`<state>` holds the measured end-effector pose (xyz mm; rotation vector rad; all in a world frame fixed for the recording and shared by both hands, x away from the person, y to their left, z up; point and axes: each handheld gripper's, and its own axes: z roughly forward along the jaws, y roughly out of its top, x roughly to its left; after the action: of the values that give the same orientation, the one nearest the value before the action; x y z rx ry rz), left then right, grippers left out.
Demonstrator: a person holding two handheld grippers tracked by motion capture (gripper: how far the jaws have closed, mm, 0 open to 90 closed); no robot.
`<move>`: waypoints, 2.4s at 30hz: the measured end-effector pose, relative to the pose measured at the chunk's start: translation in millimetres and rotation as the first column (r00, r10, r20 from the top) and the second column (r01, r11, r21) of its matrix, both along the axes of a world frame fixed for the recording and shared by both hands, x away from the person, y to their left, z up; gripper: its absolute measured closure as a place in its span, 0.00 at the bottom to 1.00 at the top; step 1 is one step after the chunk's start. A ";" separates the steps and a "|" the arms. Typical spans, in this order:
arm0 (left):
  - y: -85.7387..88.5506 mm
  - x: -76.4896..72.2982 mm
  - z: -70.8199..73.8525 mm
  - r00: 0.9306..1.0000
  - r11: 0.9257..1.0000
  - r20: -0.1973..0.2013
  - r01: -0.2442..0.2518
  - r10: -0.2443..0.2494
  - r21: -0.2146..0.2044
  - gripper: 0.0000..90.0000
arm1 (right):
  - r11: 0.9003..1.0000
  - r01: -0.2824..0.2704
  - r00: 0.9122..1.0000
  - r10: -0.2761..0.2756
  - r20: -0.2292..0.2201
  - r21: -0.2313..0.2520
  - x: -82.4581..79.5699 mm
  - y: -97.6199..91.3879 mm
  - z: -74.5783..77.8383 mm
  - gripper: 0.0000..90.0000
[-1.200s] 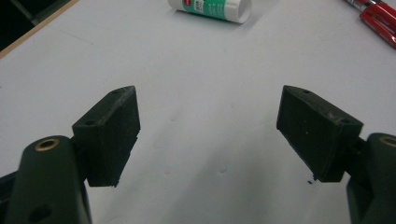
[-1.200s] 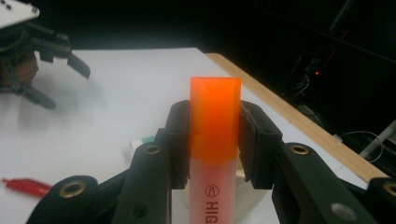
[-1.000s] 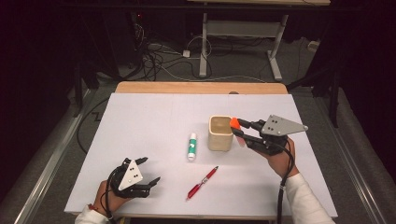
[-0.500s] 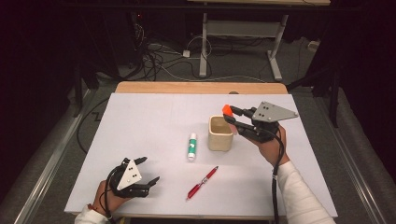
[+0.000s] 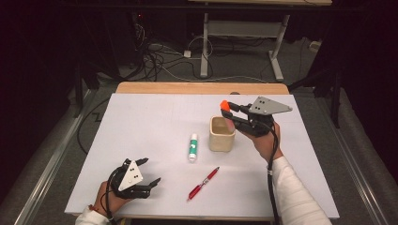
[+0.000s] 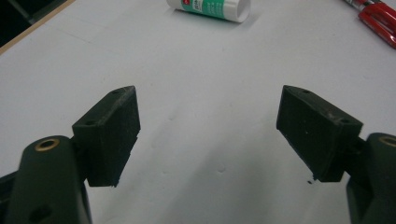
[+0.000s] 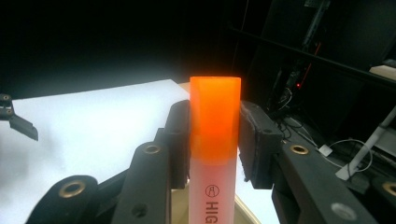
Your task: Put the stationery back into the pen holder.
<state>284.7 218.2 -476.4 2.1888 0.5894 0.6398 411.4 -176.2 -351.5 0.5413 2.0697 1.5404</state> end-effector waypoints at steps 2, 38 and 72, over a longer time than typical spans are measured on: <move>0.4 0.0 0.1 1.000 1.000 0.001 -0.002 0.002 -0.004 0.23 | 1.000 -0.003 1.000 0.003 0.000 -0.007 2.6 2.8 -0.6 0.75; 1.3 -0.3 -0.5 1.000 1.000 -0.001 0.001 -0.001 0.002 0.23 | 0.999 0.033 0.996 -0.036 -0.084 -0.031 9.0 7.0 -44.4 0.74; 0.6 0.2 -0.8 1.000 1.000 -0.003 0.001 -0.001 0.009 0.23 | 0.997 0.080 0.994 -0.081 -0.067 -0.017 0.8 -5.0 -51.2 0.66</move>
<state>284.9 218.8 -477.3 2.1985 0.5876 0.6400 412.2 -181.3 -402.7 0.6719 2.0805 1.4795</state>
